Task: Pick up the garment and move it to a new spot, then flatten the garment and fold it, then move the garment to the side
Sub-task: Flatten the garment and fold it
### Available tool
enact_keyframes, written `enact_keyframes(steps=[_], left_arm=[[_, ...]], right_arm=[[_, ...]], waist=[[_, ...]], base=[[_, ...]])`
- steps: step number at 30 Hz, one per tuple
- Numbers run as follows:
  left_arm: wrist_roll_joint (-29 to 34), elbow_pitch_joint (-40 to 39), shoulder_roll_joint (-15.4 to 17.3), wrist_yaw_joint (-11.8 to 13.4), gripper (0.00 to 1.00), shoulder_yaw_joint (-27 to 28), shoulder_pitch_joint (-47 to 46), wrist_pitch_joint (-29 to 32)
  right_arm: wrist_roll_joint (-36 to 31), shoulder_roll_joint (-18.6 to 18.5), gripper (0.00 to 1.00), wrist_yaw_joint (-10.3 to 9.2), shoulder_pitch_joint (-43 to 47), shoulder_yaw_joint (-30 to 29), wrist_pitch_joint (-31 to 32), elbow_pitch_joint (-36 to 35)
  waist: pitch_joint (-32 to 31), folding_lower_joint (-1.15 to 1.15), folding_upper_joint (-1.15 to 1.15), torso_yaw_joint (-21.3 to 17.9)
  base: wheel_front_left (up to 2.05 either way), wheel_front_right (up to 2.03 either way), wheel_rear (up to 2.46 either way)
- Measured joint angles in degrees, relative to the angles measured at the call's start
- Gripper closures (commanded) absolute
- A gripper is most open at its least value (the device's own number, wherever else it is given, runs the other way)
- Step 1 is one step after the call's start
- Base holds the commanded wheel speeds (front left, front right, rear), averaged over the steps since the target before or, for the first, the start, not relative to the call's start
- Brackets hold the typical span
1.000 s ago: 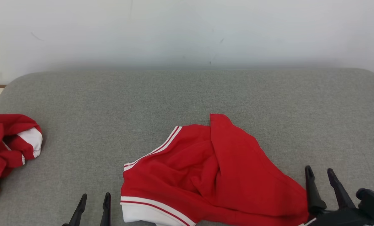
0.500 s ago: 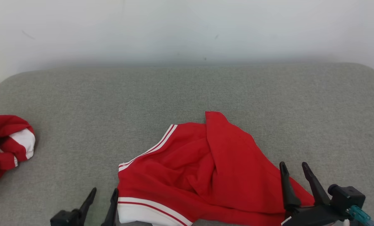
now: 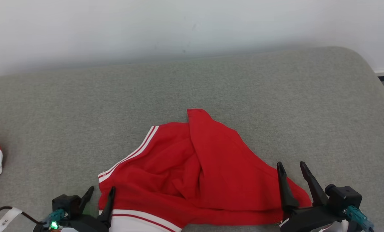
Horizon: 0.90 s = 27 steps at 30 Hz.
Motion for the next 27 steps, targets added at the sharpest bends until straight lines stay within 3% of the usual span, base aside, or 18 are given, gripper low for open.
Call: enact_keyframes(steps=[5, 6, 7, 8, 18, 27], left_arm=[[-3.88, 1.91, 0.03, 0.01, 0.00, -3.26, -1.59, 1.12], [-4.47, 2.30, 0.14, 0.01, 0.18, -4.23, -1.86, 1.48], [-4.85, 2.64, 0.47, 0.05, 0.91, -4.97, -2.05, 1.46], [-5.27, 2.88, 0.81, 0.05, 1.00, -5.53, -2.30, 1.36], [-4.79, 0.67, 3.01, 0.02, 1.00, -7.03, -8.65, -1.02], [-3.10, 1.44, 2.65, 0.07, 1.00, -8.61, -15.18, -1.30]], right_arm=[[-0.53, 0.18, 0.00, 0.00, -0.02, -0.23, -0.36, 0.52], [-0.54, 0.21, 0.00, 0.00, -0.02, -0.27, -0.49, 0.58], [-0.58, 0.24, 0.00, 0.00, -0.04, -0.29, -0.51, 0.64], [-0.70, 0.26, 0.00, 0.00, -0.08, -0.33, -0.52, 0.71], [-1.75, 0.49, 0.00, 0.00, -0.43, -0.80, -1.05, 1.11], [-2.29, 0.74, 0.00, 0.01, -2.36, 0.45, -1.90, 2.47]], waist=[[0.53, 0.00, 0.00, -1.27], [0.62, 0.00, 0.00, -1.50], [0.70, 0.00, 0.00, -1.68], [0.74, 0.00, 0.00, -1.82], [0.86, 0.00, 0.00, -0.91], [1.44, 0.00, 0.00, -1.47]], base=[[0.00, 0.00, 0.00], [0.00, 0.00, 0.00], [0.00, 0.00, 0.00], [0.00, 0.00, 0.00], [0.00, 0.00, 0.00], [0.00, 0.00, 0.00]])
